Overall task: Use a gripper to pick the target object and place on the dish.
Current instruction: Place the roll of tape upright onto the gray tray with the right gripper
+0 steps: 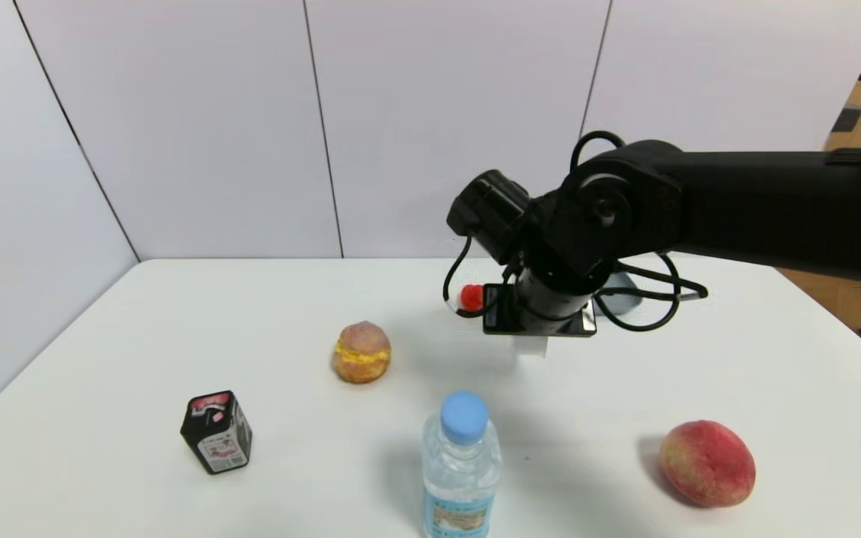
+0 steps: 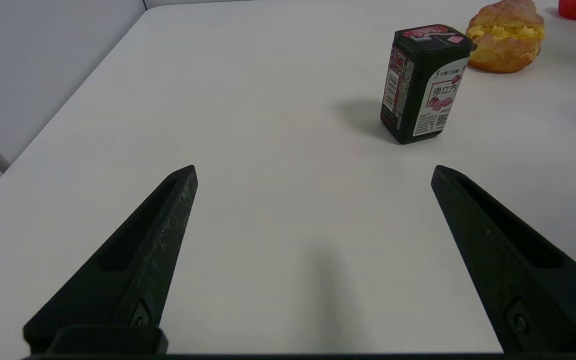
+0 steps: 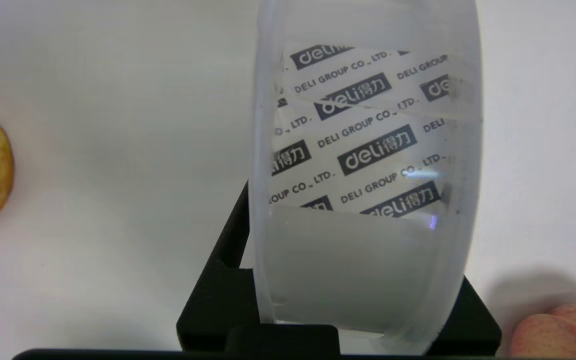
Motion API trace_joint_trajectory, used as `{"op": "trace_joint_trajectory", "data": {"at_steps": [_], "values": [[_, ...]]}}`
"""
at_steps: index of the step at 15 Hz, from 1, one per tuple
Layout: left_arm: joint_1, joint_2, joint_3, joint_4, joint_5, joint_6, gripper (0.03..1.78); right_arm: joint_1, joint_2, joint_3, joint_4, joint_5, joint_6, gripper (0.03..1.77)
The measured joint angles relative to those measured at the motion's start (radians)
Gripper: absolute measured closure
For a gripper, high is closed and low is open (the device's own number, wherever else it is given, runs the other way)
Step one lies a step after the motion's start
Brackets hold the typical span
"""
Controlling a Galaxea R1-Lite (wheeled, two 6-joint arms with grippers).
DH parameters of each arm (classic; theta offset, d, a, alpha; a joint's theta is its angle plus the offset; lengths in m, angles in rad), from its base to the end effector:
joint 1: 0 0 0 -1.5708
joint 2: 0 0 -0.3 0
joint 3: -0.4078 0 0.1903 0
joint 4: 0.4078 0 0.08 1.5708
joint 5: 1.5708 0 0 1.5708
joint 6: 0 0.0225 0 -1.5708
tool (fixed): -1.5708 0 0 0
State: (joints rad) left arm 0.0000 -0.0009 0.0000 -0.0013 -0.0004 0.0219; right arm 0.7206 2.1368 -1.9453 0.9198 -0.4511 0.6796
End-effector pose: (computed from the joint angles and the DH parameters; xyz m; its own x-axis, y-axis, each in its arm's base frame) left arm -0.0229 0.0000 0.0756 1.0000 -0.0004 0.0022 0.0004 0.9998 0.0219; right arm 0.3004 0.2508 0.2042 0.5876 -0.0642 -0.8066 0.0744 0.9969 -0.0252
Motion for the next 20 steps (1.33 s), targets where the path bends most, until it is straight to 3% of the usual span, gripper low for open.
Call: {"op": "trace_joint_trajectory", "data": {"at_steps": [5, 11, 13, 20], "values": [[0.000, 0.000, 0.000, 0.000, 0.000, 0.000, 0.12, -0.072, -0.064, -0.001, -0.078, -0.029, -0.149, 1.21], [0.000, 0.000, 0.000, 0.000, 0.000, -0.001, 0.12, -0.294, -0.074, -0.001, -0.266, -0.029, -0.493, 1.21], [0.000, 0.000, 0.000, 0.000, 0.000, 0.000, 0.12, -0.344, -0.050, -0.001, -0.311, -0.026, -0.574, 1.21], [0.000, 0.000, 0.000, 0.000, 0.000, -0.001, 0.12, -0.412, 0.052, -0.001, -0.369, -0.003, -0.611, 1.21]]}}
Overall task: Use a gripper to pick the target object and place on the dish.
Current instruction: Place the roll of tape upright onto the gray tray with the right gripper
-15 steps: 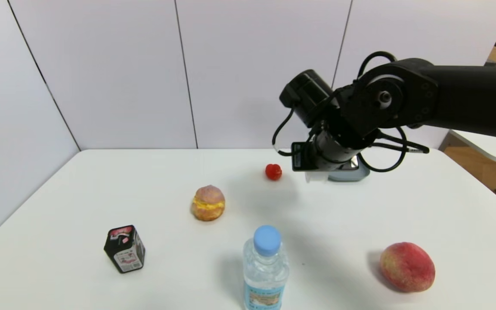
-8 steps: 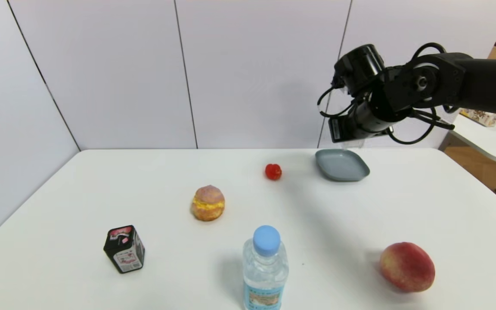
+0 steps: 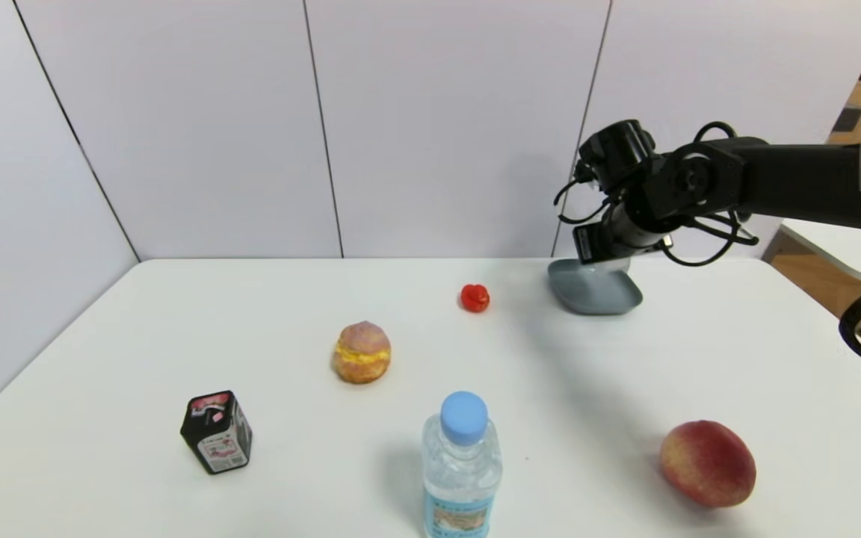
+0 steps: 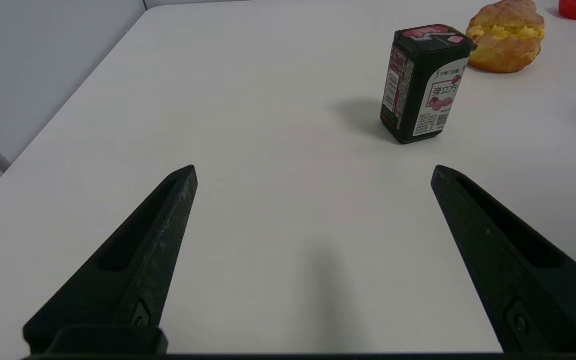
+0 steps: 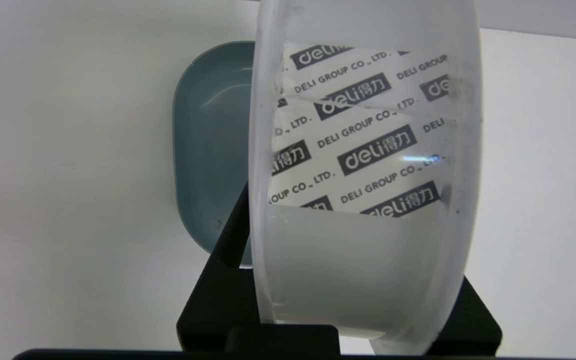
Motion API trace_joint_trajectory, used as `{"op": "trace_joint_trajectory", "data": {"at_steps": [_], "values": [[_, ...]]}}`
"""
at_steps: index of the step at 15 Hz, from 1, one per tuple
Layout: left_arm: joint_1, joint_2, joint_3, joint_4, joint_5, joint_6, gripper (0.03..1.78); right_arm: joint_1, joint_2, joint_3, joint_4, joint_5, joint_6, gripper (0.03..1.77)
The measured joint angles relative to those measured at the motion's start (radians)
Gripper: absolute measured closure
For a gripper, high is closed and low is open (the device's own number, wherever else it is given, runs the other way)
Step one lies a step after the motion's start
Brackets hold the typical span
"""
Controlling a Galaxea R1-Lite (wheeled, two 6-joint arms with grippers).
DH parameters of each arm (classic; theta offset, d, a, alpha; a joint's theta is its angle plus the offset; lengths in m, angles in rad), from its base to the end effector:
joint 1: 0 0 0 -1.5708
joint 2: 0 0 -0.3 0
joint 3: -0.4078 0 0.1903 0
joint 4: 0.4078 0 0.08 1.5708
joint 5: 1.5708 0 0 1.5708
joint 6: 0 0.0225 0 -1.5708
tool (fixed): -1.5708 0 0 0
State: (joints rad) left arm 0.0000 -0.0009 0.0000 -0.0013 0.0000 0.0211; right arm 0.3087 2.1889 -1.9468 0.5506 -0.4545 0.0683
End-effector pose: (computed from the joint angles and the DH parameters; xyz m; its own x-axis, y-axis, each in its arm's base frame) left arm -0.0229 0.0000 0.0756 1.0000 0.0000 0.0022 0.0000 0.9998 0.0211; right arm 0.4145 0.1218 0.2045 0.7342 -0.2267 -0.6399 0.0669 0.9622 -0.2641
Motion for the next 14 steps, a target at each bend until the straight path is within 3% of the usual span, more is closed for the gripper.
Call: {"op": "trace_joint_trajectory", "data": {"at_steps": [11, 14], "values": [[0.000, 0.000, 0.000, 0.000, 0.000, 0.000, 0.12, -0.021, 0.071, -0.001, -0.050, 0.001, -0.006, 1.21], [0.000, 0.000, 0.000, 0.000, 0.000, 0.000, 0.12, -0.016, 0.073, 0.000, -0.109, 0.029, 0.006, 1.21]]}}
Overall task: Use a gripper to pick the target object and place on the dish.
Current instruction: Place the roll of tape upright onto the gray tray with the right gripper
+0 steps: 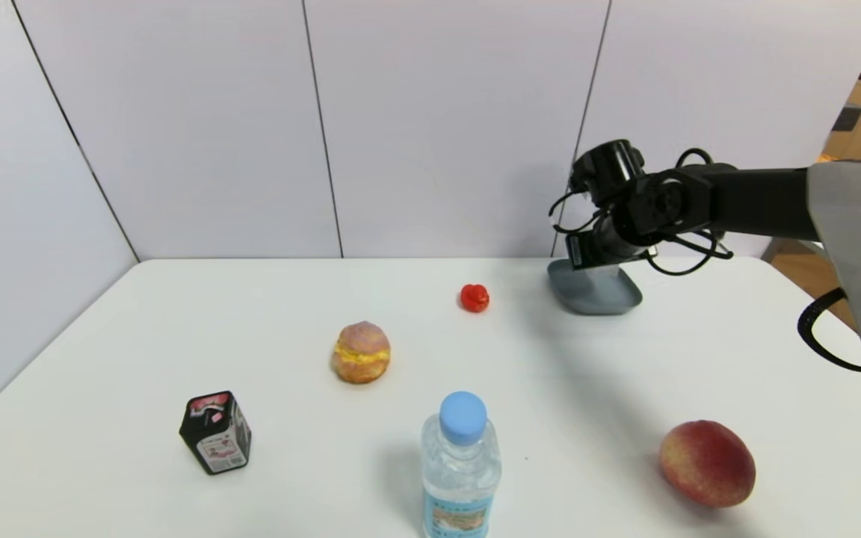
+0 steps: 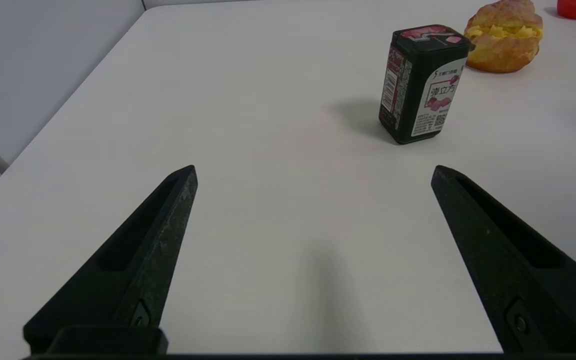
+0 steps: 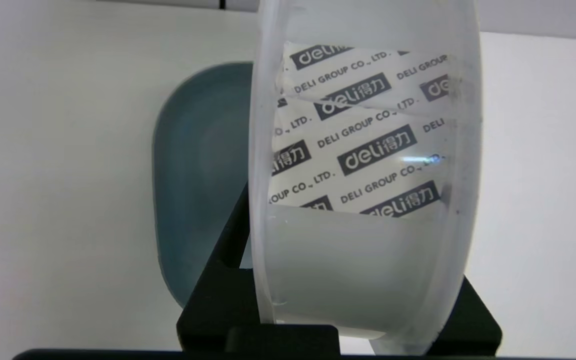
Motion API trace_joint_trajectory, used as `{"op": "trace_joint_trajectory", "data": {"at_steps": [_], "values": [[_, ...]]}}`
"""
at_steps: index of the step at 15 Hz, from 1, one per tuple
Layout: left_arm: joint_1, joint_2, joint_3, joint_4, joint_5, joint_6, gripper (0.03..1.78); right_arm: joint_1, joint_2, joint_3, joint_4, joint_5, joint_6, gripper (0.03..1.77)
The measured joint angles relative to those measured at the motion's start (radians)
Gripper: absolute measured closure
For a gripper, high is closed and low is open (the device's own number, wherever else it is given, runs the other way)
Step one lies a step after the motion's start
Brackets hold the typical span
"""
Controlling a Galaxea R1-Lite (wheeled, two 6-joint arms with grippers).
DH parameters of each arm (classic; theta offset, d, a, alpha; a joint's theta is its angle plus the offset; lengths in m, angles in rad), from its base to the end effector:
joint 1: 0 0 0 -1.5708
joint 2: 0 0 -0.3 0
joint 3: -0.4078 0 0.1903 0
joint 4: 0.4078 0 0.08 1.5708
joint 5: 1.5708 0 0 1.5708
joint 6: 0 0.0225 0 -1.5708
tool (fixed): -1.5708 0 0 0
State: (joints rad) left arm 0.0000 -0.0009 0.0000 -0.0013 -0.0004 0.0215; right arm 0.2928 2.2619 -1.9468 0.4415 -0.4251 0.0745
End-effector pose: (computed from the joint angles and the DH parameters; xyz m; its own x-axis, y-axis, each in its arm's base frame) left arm -0.0229 0.0000 0.0756 1.0000 -0.0004 0.0022 0.0004 0.9998 0.0215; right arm 0.4371 0.1221 0.1798 0.7533 -0.2037 -0.6254 0.0730 0.9709 -0.2282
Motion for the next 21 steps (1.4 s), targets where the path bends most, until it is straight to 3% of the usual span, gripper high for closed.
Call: {"op": "trace_joint_trajectory", "data": {"at_steps": [2, 6, 12, 21], "values": [[0.000, 0.000, 0.000, 0.000, 0.000, 0.000, 0.12, 0.002, 0.000, 0.000, -0.004, 0.013, 0.029, 1.21], [0.000, 0.000, 0.000, 0.000, 0.000, 0.000, 0.12, -0.005, -0.004, 0.000, 0.008, 0.100, 0.147, 1.21], [0.000, 0.000, 0.000, 0.000, 0.000, 0.000, 0.12, -0.026, -0.022, 0.003, 0.082, 0.116, 0.244, 1.21], [0.000, 0.000, 0.000, 0.000, 0.000, 0.000, 0.12, -0.036, -0.013, 0.005, 0.105, 0.153, 0.264, 1.21]]}}
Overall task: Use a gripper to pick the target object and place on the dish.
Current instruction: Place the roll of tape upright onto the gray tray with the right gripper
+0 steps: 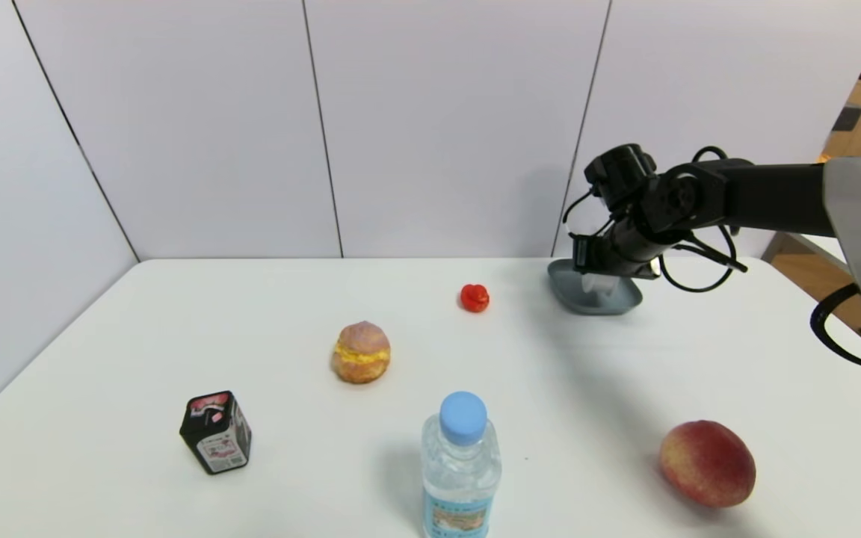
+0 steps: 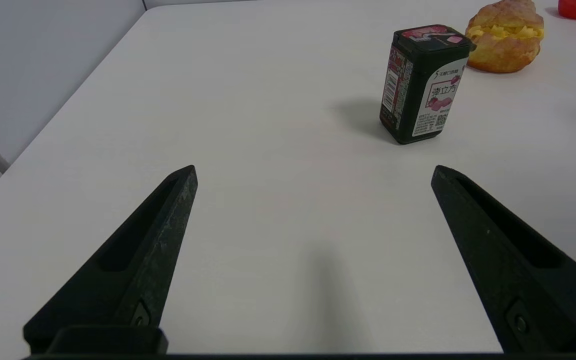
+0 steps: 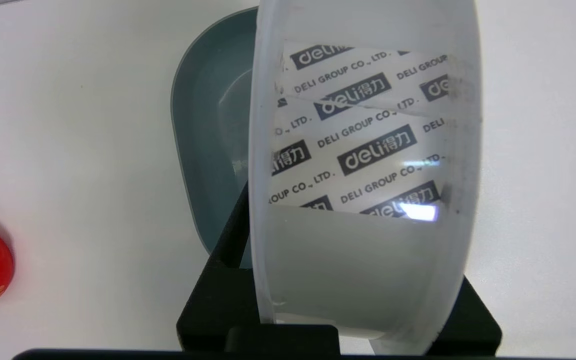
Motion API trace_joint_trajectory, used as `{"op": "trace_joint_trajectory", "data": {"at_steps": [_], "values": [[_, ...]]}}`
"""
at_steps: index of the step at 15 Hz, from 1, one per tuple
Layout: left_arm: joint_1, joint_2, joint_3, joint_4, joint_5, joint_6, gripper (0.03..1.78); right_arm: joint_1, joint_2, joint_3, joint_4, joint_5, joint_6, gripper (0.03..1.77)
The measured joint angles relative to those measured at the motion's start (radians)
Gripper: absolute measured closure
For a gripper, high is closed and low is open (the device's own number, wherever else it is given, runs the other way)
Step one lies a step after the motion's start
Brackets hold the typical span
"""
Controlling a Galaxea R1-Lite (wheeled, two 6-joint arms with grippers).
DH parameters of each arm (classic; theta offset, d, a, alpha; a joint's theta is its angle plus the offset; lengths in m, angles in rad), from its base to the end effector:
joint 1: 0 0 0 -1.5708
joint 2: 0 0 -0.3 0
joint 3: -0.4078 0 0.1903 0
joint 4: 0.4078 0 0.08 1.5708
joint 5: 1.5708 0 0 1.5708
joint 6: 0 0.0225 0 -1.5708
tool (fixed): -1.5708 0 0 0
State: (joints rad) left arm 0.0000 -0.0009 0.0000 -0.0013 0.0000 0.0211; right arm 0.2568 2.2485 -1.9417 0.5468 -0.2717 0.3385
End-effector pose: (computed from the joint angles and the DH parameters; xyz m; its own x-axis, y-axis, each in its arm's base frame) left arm -0.0229 0.0000 0.0756 1.0000 0.0000 0.0022 0.0000 0.9998 0.0211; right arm 0.4312 0.1070 0.1763 0.6806 -0.0988 -0.7260 0.1722 0.9847 0.0275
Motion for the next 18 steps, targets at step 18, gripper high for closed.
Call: {"op": "trace_joint_trajectory", "data": {"at_steps": [18], "values": [[0.000, 0.000, 0.000, 0.000, 0.000, 0.000, 0.12, -0.014, 0.039, 0.000, 0.000, 0.016, 0.010, 1.21]]}}
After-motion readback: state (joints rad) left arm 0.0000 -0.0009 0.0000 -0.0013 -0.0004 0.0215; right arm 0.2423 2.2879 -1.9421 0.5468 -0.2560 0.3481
